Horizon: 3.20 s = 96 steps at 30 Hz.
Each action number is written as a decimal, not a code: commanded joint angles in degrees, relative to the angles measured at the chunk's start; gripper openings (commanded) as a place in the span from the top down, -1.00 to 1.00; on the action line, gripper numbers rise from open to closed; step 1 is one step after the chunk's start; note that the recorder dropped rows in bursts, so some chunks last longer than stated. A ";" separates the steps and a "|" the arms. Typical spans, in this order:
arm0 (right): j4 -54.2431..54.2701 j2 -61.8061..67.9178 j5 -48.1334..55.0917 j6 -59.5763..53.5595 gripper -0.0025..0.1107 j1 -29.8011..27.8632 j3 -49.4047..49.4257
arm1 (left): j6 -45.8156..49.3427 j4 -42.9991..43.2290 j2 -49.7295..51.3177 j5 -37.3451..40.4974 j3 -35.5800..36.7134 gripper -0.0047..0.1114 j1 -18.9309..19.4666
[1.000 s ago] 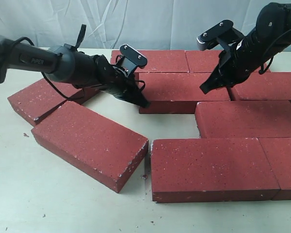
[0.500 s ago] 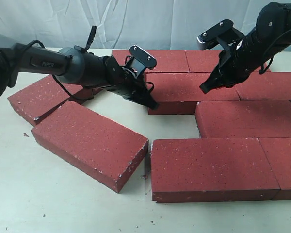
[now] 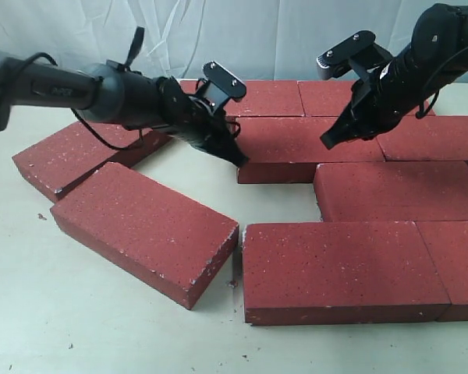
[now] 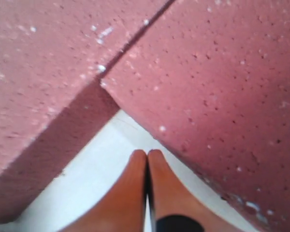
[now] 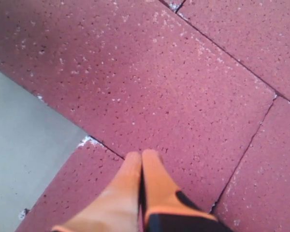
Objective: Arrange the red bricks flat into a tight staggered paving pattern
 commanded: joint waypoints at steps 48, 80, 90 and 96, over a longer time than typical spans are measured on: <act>22.28 -0.48 19.36 -31.41 0.97 34.12 -2.81 | -2.87 10.63 -32.75 24.65 24.79 0.92 24.52; 17.07 8.73 18.02 -31.54 0.97 41.84 -6.64 | -2.87 9.39 -32.75 21.47 24.79 0.92 24.52; 6.94 8.73 14.84 -23.95 0.97 41.84 -6.64 | -2.87 9.39 -32.75 21.47 24.79 0.92 24.52; 0.56 8.73 10.68 -18.30 0.97 41.84 -6.64 | -2.87 9.39 -32.75 21.47 24.79 0.92 24.52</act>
